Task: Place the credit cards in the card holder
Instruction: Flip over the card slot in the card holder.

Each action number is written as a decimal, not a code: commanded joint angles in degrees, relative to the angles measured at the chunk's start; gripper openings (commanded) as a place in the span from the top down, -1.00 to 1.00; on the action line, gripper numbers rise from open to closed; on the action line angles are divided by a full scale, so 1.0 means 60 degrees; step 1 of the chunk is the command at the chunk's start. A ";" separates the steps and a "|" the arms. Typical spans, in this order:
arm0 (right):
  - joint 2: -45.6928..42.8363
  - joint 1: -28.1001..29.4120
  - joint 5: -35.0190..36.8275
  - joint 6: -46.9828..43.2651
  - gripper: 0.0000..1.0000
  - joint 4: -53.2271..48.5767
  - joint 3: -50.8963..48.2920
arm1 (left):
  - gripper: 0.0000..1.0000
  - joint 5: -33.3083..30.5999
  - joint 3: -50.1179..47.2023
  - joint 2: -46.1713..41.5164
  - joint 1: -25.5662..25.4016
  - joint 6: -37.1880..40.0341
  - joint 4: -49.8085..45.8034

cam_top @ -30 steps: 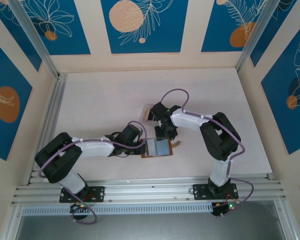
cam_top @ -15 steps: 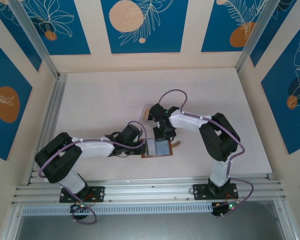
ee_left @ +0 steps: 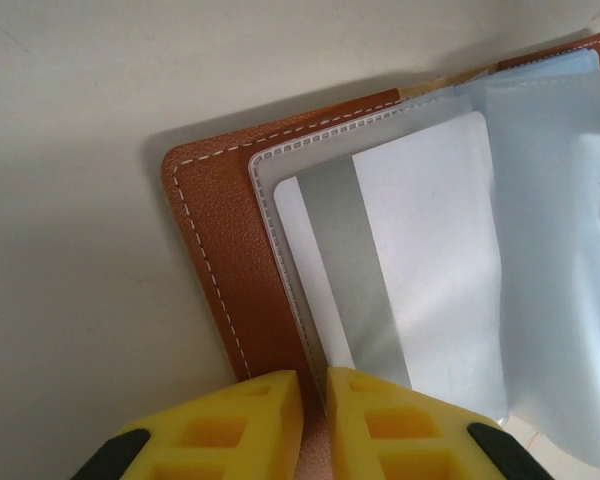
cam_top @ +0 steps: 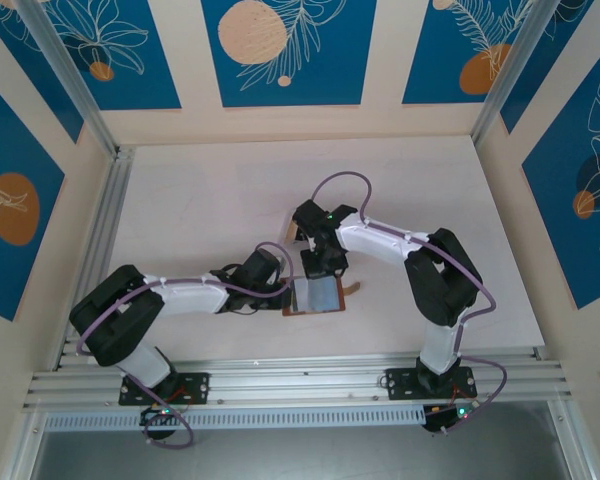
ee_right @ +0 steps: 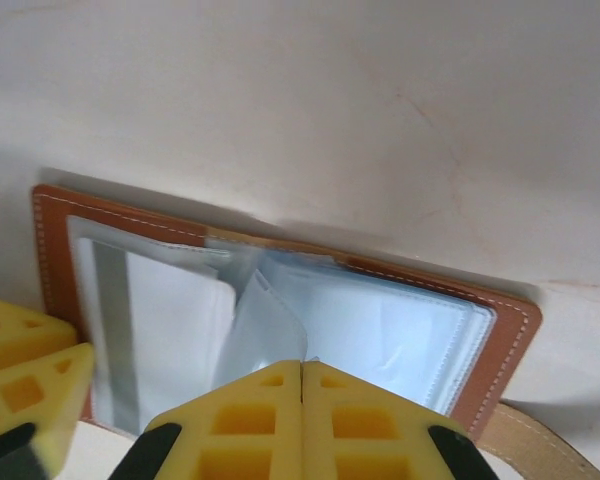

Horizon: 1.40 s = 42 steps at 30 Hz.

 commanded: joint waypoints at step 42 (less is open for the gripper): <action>0.0612 -0.0203 -0.4809 0.1223 0.03 0.3432 -0.0940 | -0.24 -0.0738 -0.0804 -0.3666 0.0085 0.0208 -0.3297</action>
